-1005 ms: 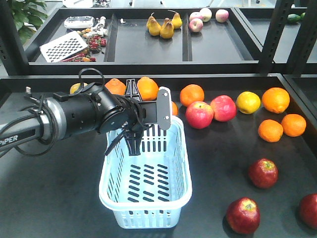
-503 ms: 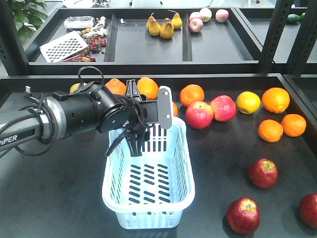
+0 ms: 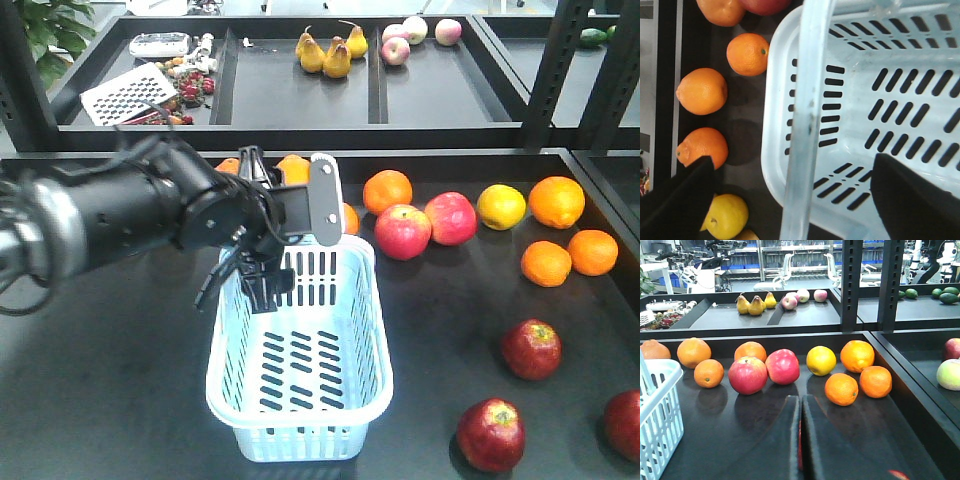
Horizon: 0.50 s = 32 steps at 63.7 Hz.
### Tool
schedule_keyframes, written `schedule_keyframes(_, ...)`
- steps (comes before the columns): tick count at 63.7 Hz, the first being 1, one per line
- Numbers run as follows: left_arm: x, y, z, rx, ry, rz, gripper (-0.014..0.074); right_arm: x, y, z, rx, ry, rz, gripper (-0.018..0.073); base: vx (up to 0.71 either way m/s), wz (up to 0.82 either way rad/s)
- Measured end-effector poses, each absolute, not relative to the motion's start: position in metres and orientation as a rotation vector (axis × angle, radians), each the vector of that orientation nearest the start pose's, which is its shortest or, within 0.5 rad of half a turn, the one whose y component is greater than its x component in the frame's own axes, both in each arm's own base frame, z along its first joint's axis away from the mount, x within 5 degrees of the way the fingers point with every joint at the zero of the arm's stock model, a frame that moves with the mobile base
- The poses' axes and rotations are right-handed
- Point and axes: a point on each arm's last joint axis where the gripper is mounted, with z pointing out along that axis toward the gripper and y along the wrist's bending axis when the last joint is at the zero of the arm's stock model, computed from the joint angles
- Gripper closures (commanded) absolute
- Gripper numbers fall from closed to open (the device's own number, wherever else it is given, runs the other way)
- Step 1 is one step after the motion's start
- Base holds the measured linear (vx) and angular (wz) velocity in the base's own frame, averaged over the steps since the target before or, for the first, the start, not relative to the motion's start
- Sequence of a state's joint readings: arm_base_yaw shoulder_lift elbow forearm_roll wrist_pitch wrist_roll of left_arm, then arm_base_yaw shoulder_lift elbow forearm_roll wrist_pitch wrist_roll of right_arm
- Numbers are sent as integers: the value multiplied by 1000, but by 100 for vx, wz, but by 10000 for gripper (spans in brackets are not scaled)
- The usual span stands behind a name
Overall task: Pick three apples into basket with both arms
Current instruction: 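Open the left gripper and lift it away from the basket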
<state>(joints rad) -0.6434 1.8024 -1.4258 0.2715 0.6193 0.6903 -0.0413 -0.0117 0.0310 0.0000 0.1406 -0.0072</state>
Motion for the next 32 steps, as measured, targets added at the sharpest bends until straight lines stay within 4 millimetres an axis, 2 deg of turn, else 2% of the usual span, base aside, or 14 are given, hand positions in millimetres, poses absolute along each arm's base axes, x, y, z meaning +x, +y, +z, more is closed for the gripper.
schedule_keyframes(8, 318, -222, 296, 1632, 1844, 271, 2, 57, -2, 191, 28, 1643, -37, 568, 0, 0)
schedule_keyframes(18, 290, -201, 349, 1445, 1866, 203, 10, 57, -2, 191, 28, 1643, -37, 568, 0, 0)
schedule_keyframes(24, 274, -178, 381, 1269, 1904, 159, 10, 57, -2, 191, 28, 1643, -37, 568, 0, 0)
schedule_keyframes(32, 258, -141, 412, 1019, 1976, 123, 10, 57, -2, 191, 28, 1643, -37, 568, 0, 0)
